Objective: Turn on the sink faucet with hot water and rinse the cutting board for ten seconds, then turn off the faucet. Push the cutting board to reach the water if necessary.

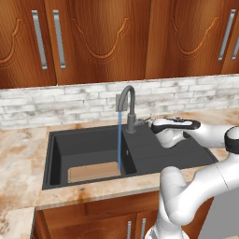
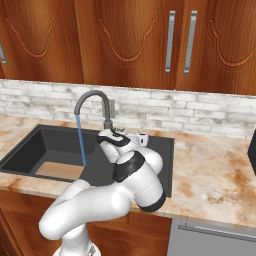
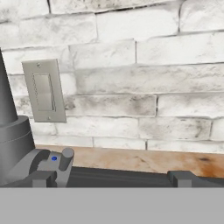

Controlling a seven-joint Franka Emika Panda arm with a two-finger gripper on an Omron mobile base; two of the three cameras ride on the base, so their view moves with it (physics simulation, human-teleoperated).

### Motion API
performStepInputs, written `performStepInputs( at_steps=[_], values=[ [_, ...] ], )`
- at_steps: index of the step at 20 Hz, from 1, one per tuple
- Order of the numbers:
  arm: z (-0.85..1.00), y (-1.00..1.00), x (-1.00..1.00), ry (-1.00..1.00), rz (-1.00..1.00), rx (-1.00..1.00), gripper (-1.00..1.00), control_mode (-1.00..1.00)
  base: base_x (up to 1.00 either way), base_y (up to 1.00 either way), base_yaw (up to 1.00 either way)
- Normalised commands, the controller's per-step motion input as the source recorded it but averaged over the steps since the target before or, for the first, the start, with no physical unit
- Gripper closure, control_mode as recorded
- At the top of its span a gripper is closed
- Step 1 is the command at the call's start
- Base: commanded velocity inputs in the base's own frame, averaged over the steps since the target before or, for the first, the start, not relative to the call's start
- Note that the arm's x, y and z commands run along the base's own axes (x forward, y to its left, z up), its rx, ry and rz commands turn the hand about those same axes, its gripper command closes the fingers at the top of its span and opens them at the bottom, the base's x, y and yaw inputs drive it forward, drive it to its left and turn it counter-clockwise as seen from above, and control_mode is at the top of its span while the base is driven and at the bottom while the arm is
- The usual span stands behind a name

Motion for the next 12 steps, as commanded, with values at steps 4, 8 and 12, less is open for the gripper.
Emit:
performStepInputs(
  at_steps=[4, 8, 12],
  values=[
    [0.0, 0.0, 0.0, 0.0, 0.0, 0.0, -1.0, -1.0, 0.0, 0.0, 0.0],
    [0.0, 0.0, 0.0, 0.0, 0.0, 0.0, -1.0, -1.0, 0.0, 0.0, 0.0],
    [0.0, 0.0, 0.0, 0.0, 0.0, 0.0, -1.0, -1.0, 0.0, 0.0, 0.0]
  ],
)
